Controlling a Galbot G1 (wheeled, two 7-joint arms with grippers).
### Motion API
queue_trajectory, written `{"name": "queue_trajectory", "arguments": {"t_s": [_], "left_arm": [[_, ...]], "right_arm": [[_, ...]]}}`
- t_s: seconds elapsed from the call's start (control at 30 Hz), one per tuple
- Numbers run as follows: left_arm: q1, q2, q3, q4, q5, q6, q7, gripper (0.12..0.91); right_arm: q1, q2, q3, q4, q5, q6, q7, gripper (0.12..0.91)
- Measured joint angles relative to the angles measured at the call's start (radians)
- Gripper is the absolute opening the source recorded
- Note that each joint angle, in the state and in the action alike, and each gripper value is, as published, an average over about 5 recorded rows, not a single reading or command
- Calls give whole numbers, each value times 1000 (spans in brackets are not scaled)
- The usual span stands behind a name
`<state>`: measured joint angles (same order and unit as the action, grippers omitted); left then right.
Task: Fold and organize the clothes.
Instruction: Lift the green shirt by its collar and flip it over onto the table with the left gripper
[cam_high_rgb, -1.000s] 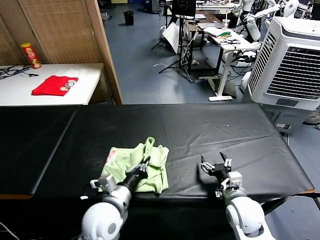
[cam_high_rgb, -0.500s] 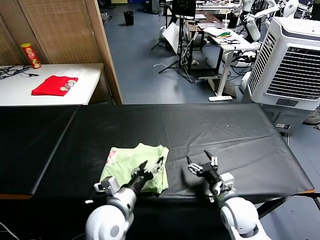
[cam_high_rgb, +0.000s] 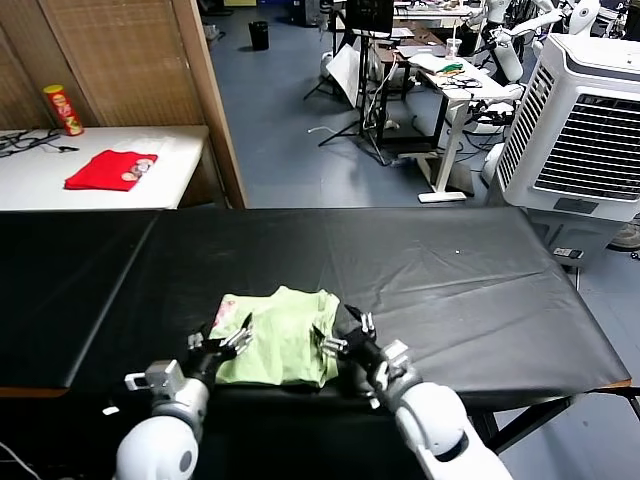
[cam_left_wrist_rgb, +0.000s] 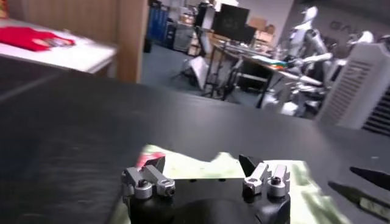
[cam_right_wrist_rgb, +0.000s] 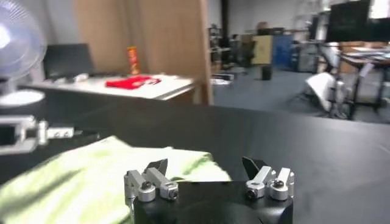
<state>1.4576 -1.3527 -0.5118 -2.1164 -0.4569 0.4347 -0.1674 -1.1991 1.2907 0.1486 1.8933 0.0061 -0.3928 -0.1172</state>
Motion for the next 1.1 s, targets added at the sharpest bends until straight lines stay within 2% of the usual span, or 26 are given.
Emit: {"name": "queue_trajectory", "arguments": {"t_s": [0.1, 0.17, 0.33, 0.5, 0.73, 0.8, 0.93, 1.1], "left_arm": [[-2, -4, -22, 11, -14, -4, 4, 798], [-3, -5, -36, 21, -33, -9, 8, 798], [-5, -6, -74, 51, -136, -12, 27, 798], [-3, -14, -114, 78, -299, 5, 24, 798], [1, -21, -141, 90, -484, 33, 6, 796], [0, -23, -144, 95, -520, 39, -2, 769], [-5, -28, -144, 108, -544, 42, -5, 595], [-10, -29, -138, 109, -507, 40, -5, 310]], "right_arm": [[-20, 7, 0, 4, -85, 27, 37, 798], [-30, 13, 2, 14, -95, 56, 57, 798], [-46, 27, 15, 51, -7, 105, 91, 798], [-69, 25, 36, 89, 76, 123, 92, 798], [-100, 27, 55, 123, 91, 142, 88, 798], [-106, 28, 58, 129, 91, 143, 87, 798], [-118, 29, 66, 138, 90, 145, 86, 798], [-131, 32, 77, 144, 72, 149, 86, 798]]}}
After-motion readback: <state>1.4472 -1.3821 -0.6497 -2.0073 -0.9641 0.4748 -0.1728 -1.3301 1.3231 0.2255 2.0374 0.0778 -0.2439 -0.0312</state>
